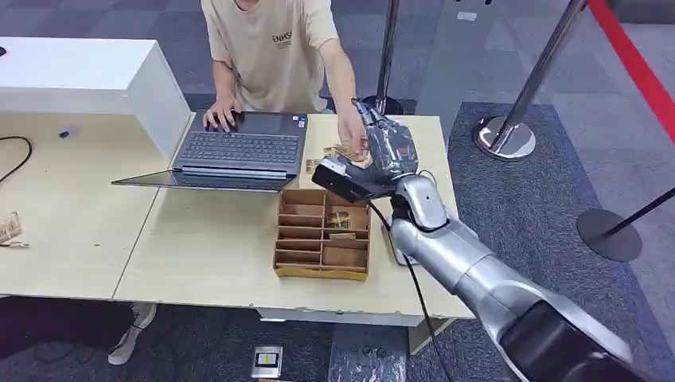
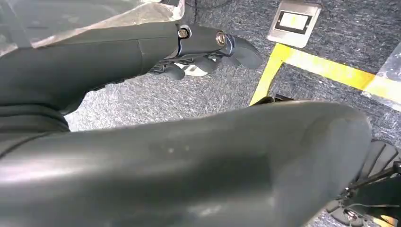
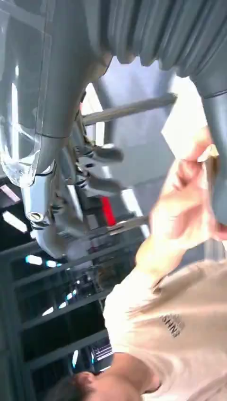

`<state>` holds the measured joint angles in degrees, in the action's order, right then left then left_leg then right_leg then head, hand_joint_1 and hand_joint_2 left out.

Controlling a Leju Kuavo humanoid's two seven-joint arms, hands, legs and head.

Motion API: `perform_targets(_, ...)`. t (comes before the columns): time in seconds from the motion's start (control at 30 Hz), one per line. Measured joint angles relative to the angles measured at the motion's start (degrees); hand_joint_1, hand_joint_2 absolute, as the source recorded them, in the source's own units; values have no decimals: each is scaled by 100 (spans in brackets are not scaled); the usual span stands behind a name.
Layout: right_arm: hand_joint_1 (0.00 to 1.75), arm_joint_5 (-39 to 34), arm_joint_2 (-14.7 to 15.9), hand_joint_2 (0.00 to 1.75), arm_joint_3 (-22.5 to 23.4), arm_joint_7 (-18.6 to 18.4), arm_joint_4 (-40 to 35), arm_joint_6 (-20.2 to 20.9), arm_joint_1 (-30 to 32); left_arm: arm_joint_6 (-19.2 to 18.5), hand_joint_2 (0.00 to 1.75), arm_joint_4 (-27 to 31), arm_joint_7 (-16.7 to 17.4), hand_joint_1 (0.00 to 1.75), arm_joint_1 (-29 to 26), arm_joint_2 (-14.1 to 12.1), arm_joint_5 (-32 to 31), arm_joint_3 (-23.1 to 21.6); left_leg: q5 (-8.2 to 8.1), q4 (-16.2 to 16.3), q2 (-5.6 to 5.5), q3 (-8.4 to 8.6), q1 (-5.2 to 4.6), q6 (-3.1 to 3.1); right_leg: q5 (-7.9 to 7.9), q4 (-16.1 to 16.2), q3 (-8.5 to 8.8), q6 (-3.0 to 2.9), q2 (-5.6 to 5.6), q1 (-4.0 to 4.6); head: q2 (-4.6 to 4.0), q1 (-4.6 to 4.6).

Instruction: Pass the card to the sensor for recognition and then transmit it.

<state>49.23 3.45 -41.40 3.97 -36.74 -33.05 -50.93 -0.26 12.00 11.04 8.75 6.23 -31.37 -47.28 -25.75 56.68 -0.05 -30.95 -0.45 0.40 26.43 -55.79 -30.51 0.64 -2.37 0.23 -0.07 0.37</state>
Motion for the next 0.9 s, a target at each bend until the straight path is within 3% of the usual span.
perform_targets(0.13, 0, -922, -33, 0, 204, 280, -272, -15, 167, 0, 0, 0, 52, 0, -3, 0, 35, 0, 0, 0, 0, 0, 0, 0, 0, 0, -1, 0, 0, 0, 0, 0)
perform_targets(0.17, 0, -1009, -33, 175, 247, 291, -385, -13, 228, 0, 0, 0, 55, 0, -6, 0, 44, 0, 0, 0, 0, 1, 0, 0, 0, 0, -1, 0, 0, 0, 0, 0)
perform_targets(0.27, 0, -1168, -24, 175, 344, 265, -825, -9, 464, 15, 0, 0, 59, 0, -16, 0, 72, 0, 0, 0, 1, 3, 1, 0, 0, 0, -2, 0, 0, 1, 0, -2)
perform_targets(0.3, 24, -1199, -9, 175, 392, 243, -1046, -11, 597, 42, 0, 0, 59, 0, -22, 0, 94, 0, 0, 0, 2, 3, 1, 0, 1, 1, -1, 0, 0, 1, 0, 0)
perform_targets(0.33, 101, -1188, 9, 175, 424, 217, -1258, -11, 729, 59, 0, 0, 59, 0, -29, 0, 107, 0, -1, 0, 2, 2, 1, 0, 2, 1, -2, -2, 0, 1, 0, 0)
perform_targets(0.37, 101, -1098, 26, 175, 444, 169, -1472, -9, 866, 72, 0, 0, 63, 0, -35, 0, 123, 0, -2, 0, 1, 4, 1, 0, 3, 1, -2, -3, 0, 1, 0, -2)
perform_targets(0.4, 122, -975, 57, 175, 451, 110, -1664, -7, 997, 87, 0, 0, 70, 0, -40, 0, 125, 2, -3, 0, 1, 3, 1, 1, 4, 1, -2, -5, 0, 1, 0, -2)
perform_targets(0.43, 127, -806, 94, 175, 453, 42, -1868, -4, 1128, 109, 0, 0, 74, 0, -45, 0, 138, 2, -3, 0, 2, 3, 1, 1, 4, 1, -2, -5, 0, 1, 0, -2)
perform_targets(0.5, 112, -543, 160, 175, 453, -72, -2167, -4, 1343, 129, 0, 0, 81, 0, -52, 0, 138, 2, -3, 0, 1, 3, 1, 1, 5, 1, -2, -5, 1, 1, 0, -2)
perform_targets(0.57, 131, -388, 208, 175, 453, -118, -2369, -13, 1516, 140, 0, 0, 87, 0, -55, 0, 138, 4, -3, 0, 1, 3, 1, 1, 5, 1, -2, -5, 1, 1, 0, 0)
perform_targets(0.63, 136, -331, 245, 175, 453, -120, -2485, -35, 1678, 144, 0, 0, 92, 0, -57, 0, 140, 7, -3, 0, 1, 3, 1, 1, 5, 2, -1, -5, 1, 1, 0, 0)
perform_targets(0.83, 140, -198, 326, 175, 440, -52, -2560, -77, 1977, 162, 0, 0, 94, 0, -63, -2, 153, 11, -3, 0, 1, 2, 0, 1, 4, 2, -1, -5, 1, 0, 0, -2)
perform_targets(0.9, 133, -213, 337, 175, 437, -19, -2546, -109, 2052, 164, 0, 0, 92, 0, -63, -2, 153, 11, -3, 0, 1, 1, 0, 1, 5, 2, -1, -5, 1, 0, 0, -2)
